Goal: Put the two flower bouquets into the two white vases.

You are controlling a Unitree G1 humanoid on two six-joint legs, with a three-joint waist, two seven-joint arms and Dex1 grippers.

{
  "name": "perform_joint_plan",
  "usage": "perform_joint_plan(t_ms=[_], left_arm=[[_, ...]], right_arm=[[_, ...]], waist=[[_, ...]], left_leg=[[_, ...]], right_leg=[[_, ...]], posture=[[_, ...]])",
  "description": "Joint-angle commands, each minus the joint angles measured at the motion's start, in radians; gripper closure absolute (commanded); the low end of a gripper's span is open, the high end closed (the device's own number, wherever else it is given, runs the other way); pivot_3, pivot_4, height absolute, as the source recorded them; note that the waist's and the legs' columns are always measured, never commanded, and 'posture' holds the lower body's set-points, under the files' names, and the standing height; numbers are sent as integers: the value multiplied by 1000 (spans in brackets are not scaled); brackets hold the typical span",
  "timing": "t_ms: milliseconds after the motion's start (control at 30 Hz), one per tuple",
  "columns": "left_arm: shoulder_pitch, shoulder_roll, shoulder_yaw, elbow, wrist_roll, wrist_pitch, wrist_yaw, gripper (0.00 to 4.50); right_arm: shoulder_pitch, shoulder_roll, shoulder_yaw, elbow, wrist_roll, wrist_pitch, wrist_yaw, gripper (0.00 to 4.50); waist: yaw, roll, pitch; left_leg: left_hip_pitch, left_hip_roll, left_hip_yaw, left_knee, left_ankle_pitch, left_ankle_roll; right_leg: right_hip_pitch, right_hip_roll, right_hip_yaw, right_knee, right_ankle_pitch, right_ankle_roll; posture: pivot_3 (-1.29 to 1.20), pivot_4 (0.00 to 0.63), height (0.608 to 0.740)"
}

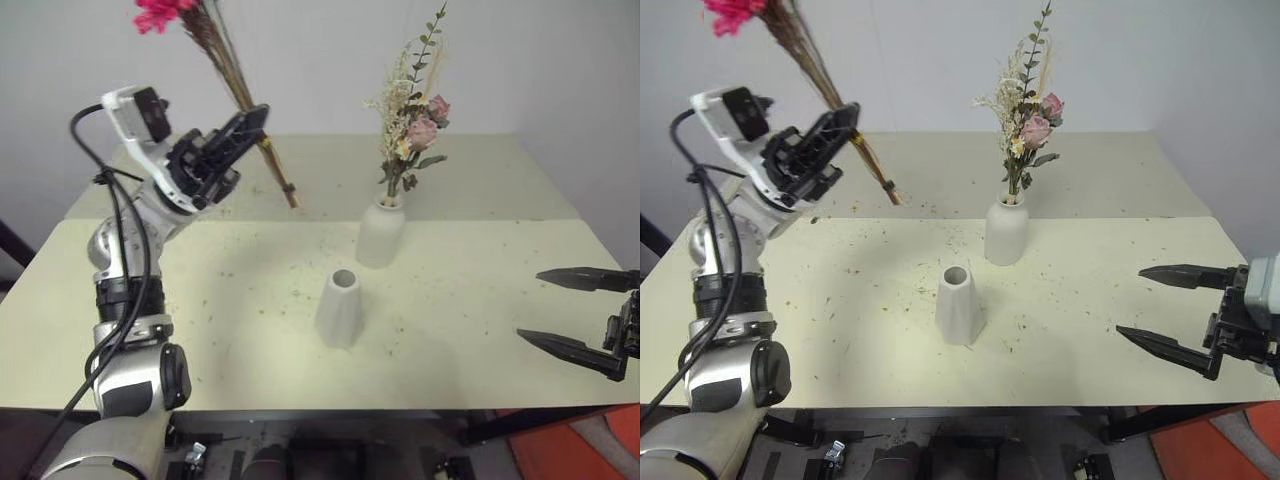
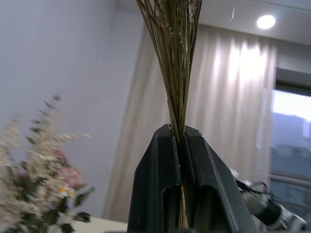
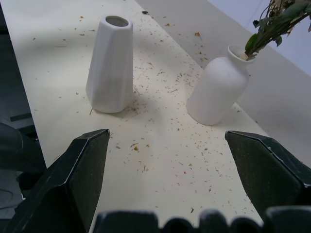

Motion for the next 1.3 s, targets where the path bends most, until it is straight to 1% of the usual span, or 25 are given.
perform_joint_plan(t_ms=[33,200,333,600,1067,1300], left_arm=[[-25,-28,-67,34,46,-39,-84,4388],[-8,-70,-135,55,103,-88,-154,4388],[-18,-94,-151,88,128,-112,-183,4388],[-5,-109,-198,124,211,-178,-239,4388],[32,-150,-239,155,283,-238,-265,4388],[78,-150,-265,115,297,-281,-301,4388]], right_arm=[[9,10,-22,-41,0,-24,-23,0],[43,18,-34,-68,-4,-21,-29,0],[55,20,-41,-79,-2,-20,-34,0],[65,28,-41,-93,-4,-23,-52,0],[73,40,-36,-105,-17,-35,-73,0],[81,47,-28,-104,-24,-55,-75,0]], waist=[[0,0,0],[-4,0,0],[-4,0,0],[-2,0,0],[-2,0,0],[-2,0,0]], left_leg=[[0,0,0,0,0,0],[0,0,0,0,0,0],[0,0,0,0,0,0],[0,0,0,0,0,1],[0,0,0,0,0,1],[0,0,0,0,0,1]], right_leg=[[0,0,0,0,0,0],[0,0,0,0,0,0],[0,0,1,0,0,0],[0,0,1,0,-1,2],[0,0,1,0,-2,4],[0,0,1,0,-3,5]], posture=[[0,150,740],[0,150,740],[0,150,740],[0,150,740],[0,150,740],[0,150,740]])
